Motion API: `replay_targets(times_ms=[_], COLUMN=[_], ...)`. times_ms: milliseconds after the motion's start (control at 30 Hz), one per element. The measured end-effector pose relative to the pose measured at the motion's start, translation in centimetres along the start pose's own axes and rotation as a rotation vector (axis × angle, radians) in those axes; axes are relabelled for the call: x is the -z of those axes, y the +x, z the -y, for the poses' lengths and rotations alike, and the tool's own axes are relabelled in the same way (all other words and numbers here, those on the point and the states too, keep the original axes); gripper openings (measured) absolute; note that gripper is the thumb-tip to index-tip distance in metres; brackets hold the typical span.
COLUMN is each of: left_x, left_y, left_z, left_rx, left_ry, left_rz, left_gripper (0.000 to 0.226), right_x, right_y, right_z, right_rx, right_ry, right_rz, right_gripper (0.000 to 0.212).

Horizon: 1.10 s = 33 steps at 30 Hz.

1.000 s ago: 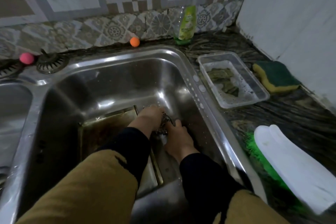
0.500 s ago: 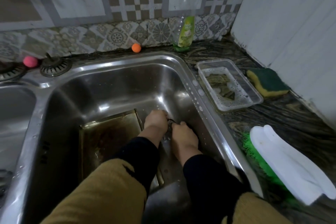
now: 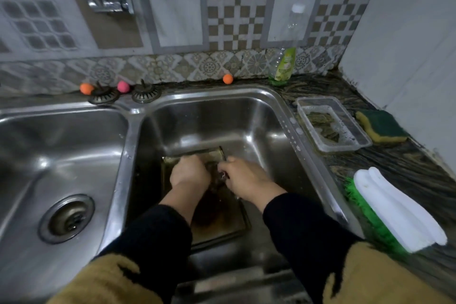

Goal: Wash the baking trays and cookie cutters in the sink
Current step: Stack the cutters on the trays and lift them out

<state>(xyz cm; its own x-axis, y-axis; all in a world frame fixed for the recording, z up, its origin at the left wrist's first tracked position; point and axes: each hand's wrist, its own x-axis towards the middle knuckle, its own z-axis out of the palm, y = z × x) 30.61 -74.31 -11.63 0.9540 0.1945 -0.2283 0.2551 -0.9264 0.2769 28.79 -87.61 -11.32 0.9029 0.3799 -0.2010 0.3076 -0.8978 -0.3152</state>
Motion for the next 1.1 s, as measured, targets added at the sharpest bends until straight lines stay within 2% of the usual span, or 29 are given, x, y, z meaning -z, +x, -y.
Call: replay_targets(times_ms=[67,133,300,433,533,667,733,833,967,1100], left_x=[-1.0,-2.1,-2.6,-2.5,-2.7,-2.8,-2.9,-3.2,-3.7,-4.0], left_y=[-1.5,-2.4,-2.7,-2.3,-2.4,-2.9,-2.9,-2.6,-2.0,-1.6], left_z=[3.0,5.0,5.6,5.6,6.0,6.4,6.5,6.8,6.8,6.6], left_rx=[0.047,0.081,0.06,0.045,0.037,0.096,0.154,0.273,0.39,0.429], left_ry=[-0.011,-0.028,0.106,0.098,0.087,-0.039,-0.122,-0.302,-0.49,-0.557], left_rz=[0.074,0.133,0.102,0.183,0.16,0.062,0.066,0.157,0.237,0.289], left_gripper=[0.02,0.027,0.048,0.062,0.064,0.062,0.069,0.09,0.11,0.117], right_x=[-1.9,-3.3,-4.1,-4.0,-3.9,-3.5,-3.4,-3.8,-5.2,-6.4], right_y=[0.1,0.2,0.5,0.5,0.4,0.4,0.6,0.7,0.1,0.9], right_z=[0.9,1.3,1.8,1.5,1.3,1.1,0.7,-0.4,-1.3,-0.7], right_rx=[0.045,0.054,0.038,-0.037,-0.076,-0.16,-0.218,-0.328,-0.455,-0.507], right_ry=[-0.026,-0.068,-0.108,-0.049,0.045,0.382,0.461,0.48,0.806,0.943], right_rz=[0.085,0.131,0.134,0.154,0.171,0.119,0.029,-0.082,0.091,0.132], right_gripper=[0.017,0.02,0.028,0.028,0.041,0.047,0.044,0.04,0.065,0.085])
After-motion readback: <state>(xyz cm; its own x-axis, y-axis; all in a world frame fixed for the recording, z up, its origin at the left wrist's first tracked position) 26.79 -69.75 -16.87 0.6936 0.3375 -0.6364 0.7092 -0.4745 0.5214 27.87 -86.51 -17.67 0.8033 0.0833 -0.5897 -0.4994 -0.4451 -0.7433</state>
